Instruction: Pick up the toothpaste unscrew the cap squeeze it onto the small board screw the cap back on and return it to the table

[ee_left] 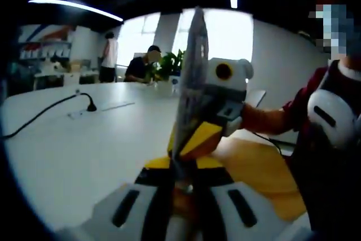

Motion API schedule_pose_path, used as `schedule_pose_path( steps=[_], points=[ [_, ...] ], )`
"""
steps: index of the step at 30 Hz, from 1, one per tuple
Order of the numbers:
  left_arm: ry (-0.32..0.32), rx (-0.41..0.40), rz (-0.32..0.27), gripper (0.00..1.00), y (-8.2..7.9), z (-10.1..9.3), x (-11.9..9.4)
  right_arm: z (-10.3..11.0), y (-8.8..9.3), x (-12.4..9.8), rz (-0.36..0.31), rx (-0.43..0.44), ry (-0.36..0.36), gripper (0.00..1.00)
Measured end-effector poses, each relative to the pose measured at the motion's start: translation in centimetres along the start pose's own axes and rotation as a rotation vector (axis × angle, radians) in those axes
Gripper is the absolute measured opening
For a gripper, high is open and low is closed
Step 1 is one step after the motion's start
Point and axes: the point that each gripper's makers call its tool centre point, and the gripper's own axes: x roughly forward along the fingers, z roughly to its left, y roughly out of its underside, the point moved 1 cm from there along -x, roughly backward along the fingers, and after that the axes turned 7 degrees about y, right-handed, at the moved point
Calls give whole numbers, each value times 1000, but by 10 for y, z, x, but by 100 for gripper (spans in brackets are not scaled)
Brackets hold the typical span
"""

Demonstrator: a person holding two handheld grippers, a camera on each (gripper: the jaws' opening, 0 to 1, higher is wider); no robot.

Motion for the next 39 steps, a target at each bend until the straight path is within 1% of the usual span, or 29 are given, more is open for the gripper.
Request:
schedule_pose_path(
  steps=[5,6,15,19,20,25,28,30,32,34,35,36,38,39],
  points=[
    [-1,3,1,11,0,1,0,-1,0,1,0,-18,5,0],
    [-2,16,3,11,0,1,0,-1,0,1,-1,-33,6,0],
    [-19,60,6,11,-3,10,-2,-6,-2,0,-14,-79,24,0],
    [-28,78,7,12,-3,10,0,-6,-2,1,-11,-119,35,0],
    [-38,98,12,12,-4,11,1,-7,-2,1,-11,-133,39,0],
    [-52,139,25,12,-4,12,1,-6,-3,0,-16,-191,50,0],
    [-85,143,50,14,-5,15,2,-7,-3,1,-2,-245,77,0],
    [-121,199,95,15,-4,18,2,-8,-3,0,0,-276,90,1],
    [-135,186,110,16,-5,17,4,-9,-3,0,12,-310,111,1],
    [-143,192,115,17,-5,17,4,-7,-4,0,20,-337,121,1],
    [-148,195,115,17,-5,17,3,-8,-5,-1,16,-332,129,1],
    [-153,196,112,17,-7,17,2,-9,-7,-2,5,-307,134,1],
    [-158,148,83,18,-13,13,1,-10,-12,-5,-19,-254,136,1],
    [-158,133,73,18,-15,13,0,-11,-14,-7,-26,-240,136,1]
  ],
)
